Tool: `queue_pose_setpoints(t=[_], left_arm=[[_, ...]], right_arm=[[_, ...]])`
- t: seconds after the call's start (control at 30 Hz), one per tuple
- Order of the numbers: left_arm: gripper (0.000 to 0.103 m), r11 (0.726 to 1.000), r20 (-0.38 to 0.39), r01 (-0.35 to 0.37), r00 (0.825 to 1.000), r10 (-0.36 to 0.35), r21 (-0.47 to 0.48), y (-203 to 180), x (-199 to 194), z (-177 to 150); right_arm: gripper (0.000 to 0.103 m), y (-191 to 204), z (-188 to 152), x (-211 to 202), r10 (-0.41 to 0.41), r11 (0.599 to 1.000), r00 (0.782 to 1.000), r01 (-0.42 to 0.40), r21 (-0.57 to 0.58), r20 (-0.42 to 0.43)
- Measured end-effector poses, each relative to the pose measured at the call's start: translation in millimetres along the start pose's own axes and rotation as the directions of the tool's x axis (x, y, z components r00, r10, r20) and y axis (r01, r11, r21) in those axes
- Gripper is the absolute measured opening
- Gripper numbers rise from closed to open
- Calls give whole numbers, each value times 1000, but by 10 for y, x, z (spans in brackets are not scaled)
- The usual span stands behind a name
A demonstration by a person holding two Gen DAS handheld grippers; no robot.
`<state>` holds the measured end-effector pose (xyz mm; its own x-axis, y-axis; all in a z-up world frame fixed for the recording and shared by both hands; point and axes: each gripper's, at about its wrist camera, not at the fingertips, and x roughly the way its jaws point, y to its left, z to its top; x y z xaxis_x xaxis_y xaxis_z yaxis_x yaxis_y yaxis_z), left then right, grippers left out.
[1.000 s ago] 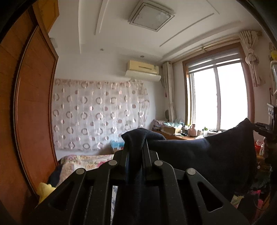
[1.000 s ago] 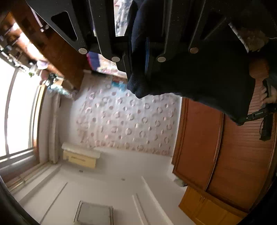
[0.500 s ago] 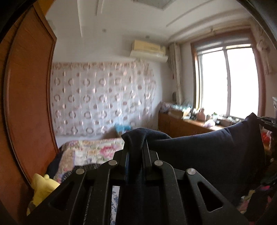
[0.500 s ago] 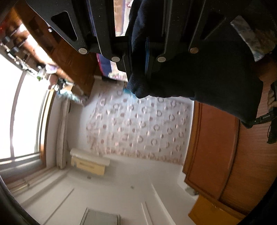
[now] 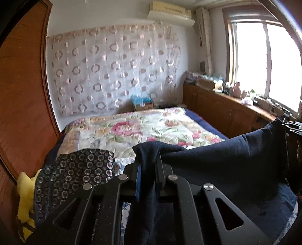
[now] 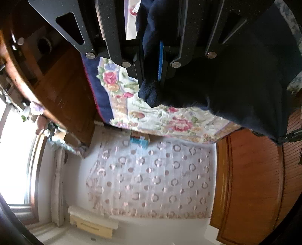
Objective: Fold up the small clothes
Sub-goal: 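Grasp the folded shirt edge with both grippers and lift it high, then lay the lifted shirt flat on the bedspread and open both grippers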
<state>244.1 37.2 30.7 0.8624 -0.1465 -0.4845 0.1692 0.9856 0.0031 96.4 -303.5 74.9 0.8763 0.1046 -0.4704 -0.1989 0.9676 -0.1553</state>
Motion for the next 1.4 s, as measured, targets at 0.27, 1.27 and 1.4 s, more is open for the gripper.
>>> queue_pose_setpoints(t=[0.27, 1.27, 1.4], left_arm=[[12, 1000, -84, -2, 996, 2, 5, -41, 360, -56], [59, 1000, -159, 5, 987, -8, -21, -13, 453, -159], [78, 999, -163, 22, 986, -27, -33, 18, 238, -326]], right_arm=[[11, -388, 536, 301, 28, 999, 996, -26, 26, -81], [36, -518, 479, 660, 68, 997, 976, -56, 59, -207], [42, -491, 382, 472, 80, 995, 975, -67, 70, -208]])
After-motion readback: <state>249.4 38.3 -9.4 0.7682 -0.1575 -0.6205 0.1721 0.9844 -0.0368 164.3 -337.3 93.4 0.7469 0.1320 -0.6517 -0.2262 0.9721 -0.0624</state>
